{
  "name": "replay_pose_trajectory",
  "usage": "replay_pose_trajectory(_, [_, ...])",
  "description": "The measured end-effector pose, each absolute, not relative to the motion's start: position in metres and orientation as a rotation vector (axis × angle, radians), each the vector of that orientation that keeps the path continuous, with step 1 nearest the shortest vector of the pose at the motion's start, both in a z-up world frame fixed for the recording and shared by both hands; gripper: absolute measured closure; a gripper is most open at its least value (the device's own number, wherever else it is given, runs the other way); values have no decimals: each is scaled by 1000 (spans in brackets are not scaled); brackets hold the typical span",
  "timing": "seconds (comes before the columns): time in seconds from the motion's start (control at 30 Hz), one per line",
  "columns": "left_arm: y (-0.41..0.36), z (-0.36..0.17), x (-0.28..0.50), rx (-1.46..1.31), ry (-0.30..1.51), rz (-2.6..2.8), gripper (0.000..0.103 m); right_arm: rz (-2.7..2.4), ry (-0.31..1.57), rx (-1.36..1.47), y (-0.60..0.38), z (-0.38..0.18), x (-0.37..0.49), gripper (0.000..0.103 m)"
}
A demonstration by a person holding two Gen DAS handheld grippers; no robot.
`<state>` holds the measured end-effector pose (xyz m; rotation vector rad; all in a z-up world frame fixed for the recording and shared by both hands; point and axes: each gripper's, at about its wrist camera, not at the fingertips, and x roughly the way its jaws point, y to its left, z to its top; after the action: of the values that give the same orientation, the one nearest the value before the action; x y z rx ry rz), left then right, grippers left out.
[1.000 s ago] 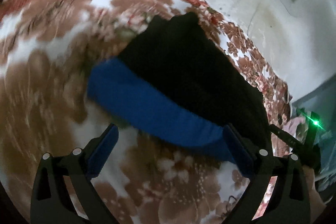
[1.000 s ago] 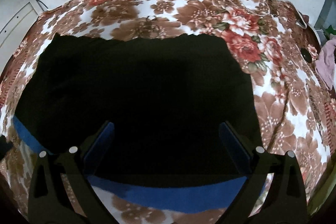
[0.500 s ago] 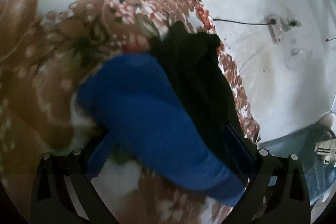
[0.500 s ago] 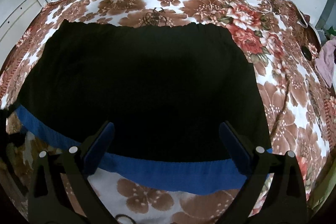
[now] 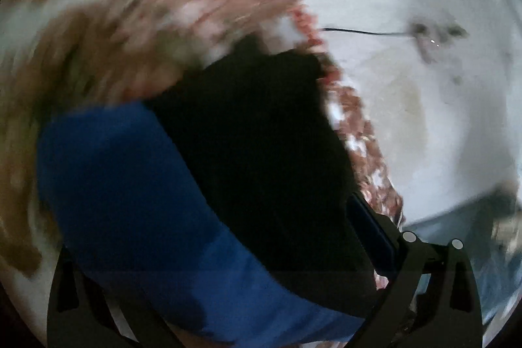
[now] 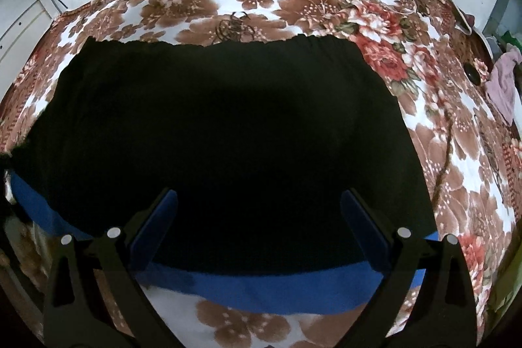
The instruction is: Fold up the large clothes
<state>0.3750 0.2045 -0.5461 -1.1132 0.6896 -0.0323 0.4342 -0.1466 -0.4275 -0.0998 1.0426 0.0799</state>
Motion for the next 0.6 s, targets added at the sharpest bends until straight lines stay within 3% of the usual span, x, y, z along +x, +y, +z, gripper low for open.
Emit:
replay_pose_trajectory(0.13, [198,-545,389,-1039,717,-6,7,51,1026,-133,-136,-425,442,5])
replay_pose_trajectory(0.2, [196,-543,397,-1024,743,0,33,42,1029,-149,-130,-428,447,5])
replay_pose_trajectory(0.23, [198,-544,399,-1034,757,-1,63,38,1032,-153,-129,-429,448,5])
replay_pose_trajectory(0.27, [199,-544,398,-1053,758,-14,74,33,1032,-157,-128,-430,449,5])
replay_pose_trajectory(0.37, [196,-533,400,-1007,764,-14,86,19,1048,-182,-122,-438,451,5])
replay_pose_trajectory(0.6, [173,-485,403,-810,738,9,91,4,1064,-153,-126,-466,447,5])
